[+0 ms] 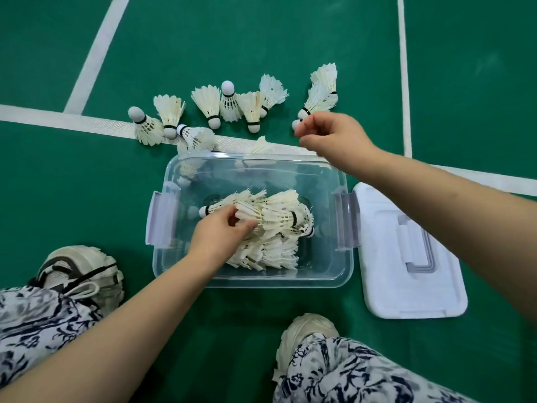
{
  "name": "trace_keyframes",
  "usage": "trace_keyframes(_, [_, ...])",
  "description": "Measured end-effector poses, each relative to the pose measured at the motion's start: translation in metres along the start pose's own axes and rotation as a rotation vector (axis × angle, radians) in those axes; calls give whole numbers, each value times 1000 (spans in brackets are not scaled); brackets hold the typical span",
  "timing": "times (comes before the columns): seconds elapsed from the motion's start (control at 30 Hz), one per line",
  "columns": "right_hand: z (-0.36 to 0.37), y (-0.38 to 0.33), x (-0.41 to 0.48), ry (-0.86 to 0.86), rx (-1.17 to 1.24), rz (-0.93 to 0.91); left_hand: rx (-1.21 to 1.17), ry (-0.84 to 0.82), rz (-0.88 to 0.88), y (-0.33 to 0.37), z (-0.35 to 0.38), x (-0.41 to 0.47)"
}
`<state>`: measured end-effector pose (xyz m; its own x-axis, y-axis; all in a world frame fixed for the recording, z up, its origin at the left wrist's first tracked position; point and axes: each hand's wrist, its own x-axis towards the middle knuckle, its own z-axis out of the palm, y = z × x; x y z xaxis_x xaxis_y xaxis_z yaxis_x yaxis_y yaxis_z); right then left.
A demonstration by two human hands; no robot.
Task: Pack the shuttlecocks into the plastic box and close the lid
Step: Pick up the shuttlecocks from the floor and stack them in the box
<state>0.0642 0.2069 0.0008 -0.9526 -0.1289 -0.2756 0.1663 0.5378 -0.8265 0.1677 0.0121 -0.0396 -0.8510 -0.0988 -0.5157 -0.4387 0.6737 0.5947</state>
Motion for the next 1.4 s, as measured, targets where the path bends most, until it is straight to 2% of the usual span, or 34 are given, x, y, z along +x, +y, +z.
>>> trace_keyframes(0.13, [-19, 17, 33, 121, -174, 71, -37, 139, 62, 4, -5, 0])
trace_keyframes(0.23, [-29, 33, 58, 110, -399, 174, -32, 222, 180, 14, -7, 1])
trace_keyframes(0.33, [-32, 47, 74, 92, -495, 260, -39, 262, 301, 29, -9, 5])
trace_keyframes(0.53, [-29, 51, 110, 161, -389, 372, -107, 299, 441, 62, -9, 23])
trace_keyframes(0.7, [-23, 46, 132, 125, -269, 339, -155, 255, 409, 65, 1, 29])
trace_keyframes(0.9, [-11, 59, 129, 103, -183, 404, -162, 209, 382, 57, 4, 24])
trace_keyframes(1.1, [2, 62, 117, 101, -284, 281, -177, 210, 379, 57, 4, 21])
trace_keyframes(1.2, [6, 63, 116, 75, -300, 292, -188, 199, 388, 58, 6, 19])
trace_keyframes(1.4, [5, 64, 106, 127, -256, 261, -179, 191, 382, 56, 7, 17])
